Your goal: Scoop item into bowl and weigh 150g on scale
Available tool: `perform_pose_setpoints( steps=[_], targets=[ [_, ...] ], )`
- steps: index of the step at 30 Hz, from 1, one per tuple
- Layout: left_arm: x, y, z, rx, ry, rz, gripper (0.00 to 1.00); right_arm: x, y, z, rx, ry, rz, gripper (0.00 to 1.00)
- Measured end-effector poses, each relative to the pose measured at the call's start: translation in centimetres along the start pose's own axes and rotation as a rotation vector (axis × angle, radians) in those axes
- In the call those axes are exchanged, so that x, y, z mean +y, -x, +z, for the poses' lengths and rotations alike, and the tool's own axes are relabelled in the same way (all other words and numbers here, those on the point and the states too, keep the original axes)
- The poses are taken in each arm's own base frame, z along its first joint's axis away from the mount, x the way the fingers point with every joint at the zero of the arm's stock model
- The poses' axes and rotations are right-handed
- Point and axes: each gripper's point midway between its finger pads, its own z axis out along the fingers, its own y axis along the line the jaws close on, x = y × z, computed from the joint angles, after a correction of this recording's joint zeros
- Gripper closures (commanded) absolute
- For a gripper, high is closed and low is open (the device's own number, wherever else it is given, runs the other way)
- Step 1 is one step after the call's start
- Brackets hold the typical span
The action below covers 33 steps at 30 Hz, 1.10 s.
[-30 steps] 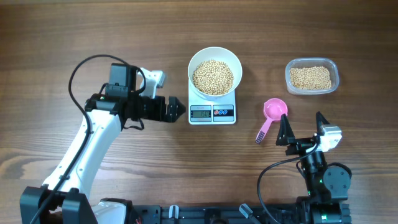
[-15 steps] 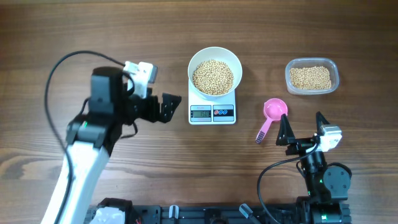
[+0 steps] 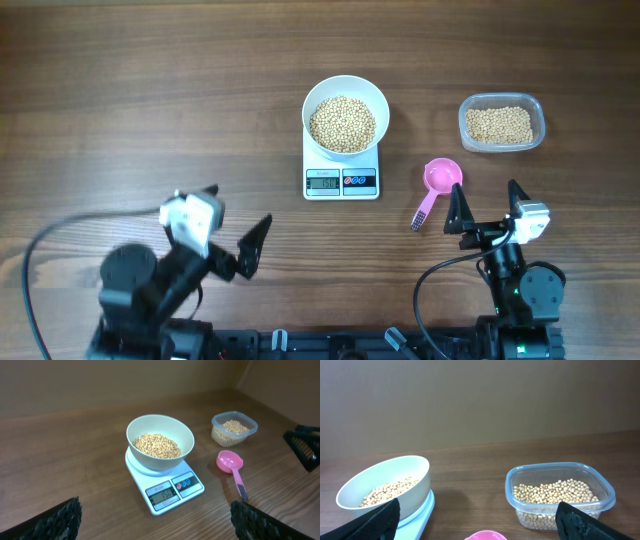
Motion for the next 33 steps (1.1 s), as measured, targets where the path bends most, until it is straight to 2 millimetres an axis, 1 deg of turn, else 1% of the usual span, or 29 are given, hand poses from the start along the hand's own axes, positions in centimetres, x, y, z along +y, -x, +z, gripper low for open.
perform_pose_setpoints(
  steps=[5,8,11,15,19,22,25,30,33],
  targets=[
    [-0.4,-1.6,-1.2,-0.088,0.006,0.043,0.00,0.0,0.0,0.0,0.000,0.000,-0.003,0.00],
    [-0.3,-1.9,-1.5,-0.144,0.018,0.064,0.00,0.0,0.0,0.0,0.000,0.000,-0.003,0.00],
    [0.5,-1.5,-1.0,-0.221,0.045,0.093,0.00,0.0,0.0,0.0,0.000,0.000,-0.005,0.00],
    [1.5,-1.2,0.2,-0.300,0.067,0.128,0.00,0.0,0.0,0.0,0.000,0.000,-0.006,0.00],
    [2.6,-1.9,1.4,-0.349,0.101,0.147,0.00,0.0,0.0,0.0,0.000,0.000,-0.006,0.00],
    [3.4,-2.4,2.0,-0.375,0.128,0.151,0.00,0.0,0.0,0.0,0.000,0.000,-0.006,0.00],
    [4.5,-3.3,2.4,-0.376,0.170,0.140,0.00,0.0,0.0,0.0,0.000,0.000,-0.006,0.00],
    [6.6,-4.4,2.6,-0.363,0.249,0.056,0.00,0.0,0.0,0.0,0.000,0.000,-0.006,0.00],
    [7.5,-4.6,2.3,-0.365,0.288,0.010,0.00,0.0,0.0,0.0,0.000,0.000,-0.006,0.00]
  ],
)
